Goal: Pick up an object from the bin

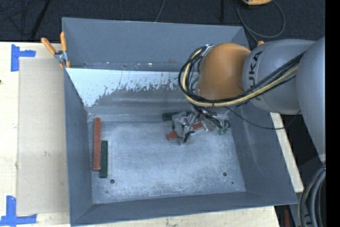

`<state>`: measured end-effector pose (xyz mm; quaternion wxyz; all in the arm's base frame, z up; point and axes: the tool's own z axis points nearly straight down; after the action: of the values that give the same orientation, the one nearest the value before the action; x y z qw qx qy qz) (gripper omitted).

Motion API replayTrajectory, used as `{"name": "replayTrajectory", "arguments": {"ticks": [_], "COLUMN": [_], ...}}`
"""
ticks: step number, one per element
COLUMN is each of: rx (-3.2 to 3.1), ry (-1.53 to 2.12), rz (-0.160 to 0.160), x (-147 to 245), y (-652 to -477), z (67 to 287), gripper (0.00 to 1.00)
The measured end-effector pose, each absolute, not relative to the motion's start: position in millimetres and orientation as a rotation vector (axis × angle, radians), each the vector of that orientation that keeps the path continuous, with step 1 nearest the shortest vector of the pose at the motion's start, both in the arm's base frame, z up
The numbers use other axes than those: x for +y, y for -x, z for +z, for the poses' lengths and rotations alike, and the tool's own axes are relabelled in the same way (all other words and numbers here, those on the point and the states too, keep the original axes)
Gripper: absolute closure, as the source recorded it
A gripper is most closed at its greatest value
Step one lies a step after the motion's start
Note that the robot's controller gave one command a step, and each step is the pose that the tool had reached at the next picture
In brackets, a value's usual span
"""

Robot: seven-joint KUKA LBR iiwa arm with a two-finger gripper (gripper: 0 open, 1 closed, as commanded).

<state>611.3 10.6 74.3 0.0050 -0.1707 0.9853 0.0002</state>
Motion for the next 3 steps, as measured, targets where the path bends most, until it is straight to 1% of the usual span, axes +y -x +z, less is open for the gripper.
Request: {"name": "replayTrajectory", "arguments": {"ticks": [1, 2, 3], "rx": [3.094, 3.086, 3.094], "ry": [0.536, 0.534, 0.536], "rz": [0.001, 0.002, 0.001], "x": [10.0, 10.8, 10.0], "y": [-608.7, -610.9, -608.6], "z": [70.5, 73.3, 70.4], "gripper": [0.0, 1.0, 0.0]}}
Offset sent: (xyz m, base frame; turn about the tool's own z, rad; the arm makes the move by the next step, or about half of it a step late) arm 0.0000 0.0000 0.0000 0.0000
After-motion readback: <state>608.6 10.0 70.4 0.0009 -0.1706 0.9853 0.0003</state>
